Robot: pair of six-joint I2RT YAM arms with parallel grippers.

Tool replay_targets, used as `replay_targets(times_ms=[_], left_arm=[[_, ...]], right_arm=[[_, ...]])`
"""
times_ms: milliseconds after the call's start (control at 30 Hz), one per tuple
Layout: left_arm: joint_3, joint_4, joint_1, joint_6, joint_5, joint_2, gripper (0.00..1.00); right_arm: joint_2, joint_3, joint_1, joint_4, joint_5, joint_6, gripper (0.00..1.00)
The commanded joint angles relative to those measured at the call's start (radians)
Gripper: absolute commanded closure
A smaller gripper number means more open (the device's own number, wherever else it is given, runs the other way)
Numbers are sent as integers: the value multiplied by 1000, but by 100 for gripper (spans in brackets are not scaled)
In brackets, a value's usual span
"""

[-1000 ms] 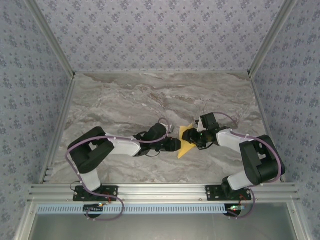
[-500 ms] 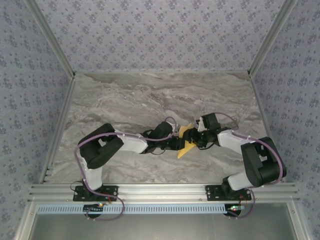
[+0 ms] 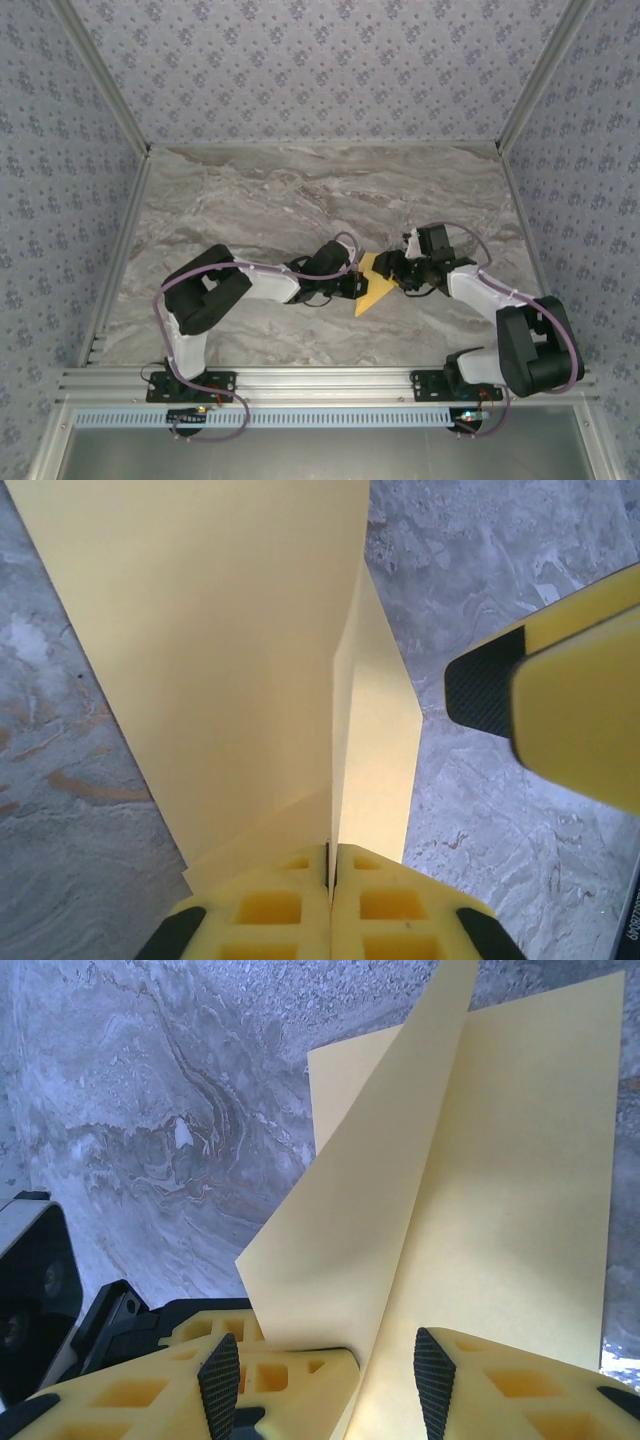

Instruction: Fold a paper plane with a square sheet of paper (pick it up from the middle)

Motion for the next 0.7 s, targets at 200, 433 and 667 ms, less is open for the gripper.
replay_targets(times_ms=[200,433,667], left_arm=[[-53,-201,43,166,-50,-146,100],[-89,-277,41,180,-116,-220,99],[-87,-221,13,107,-80,-194,98]], right_arm=[[-46,-9,1,-55,2,-10,46],[-44,-1,40,-43,19,-5,45],[-38,-14,101,-32,66,-1,45]])
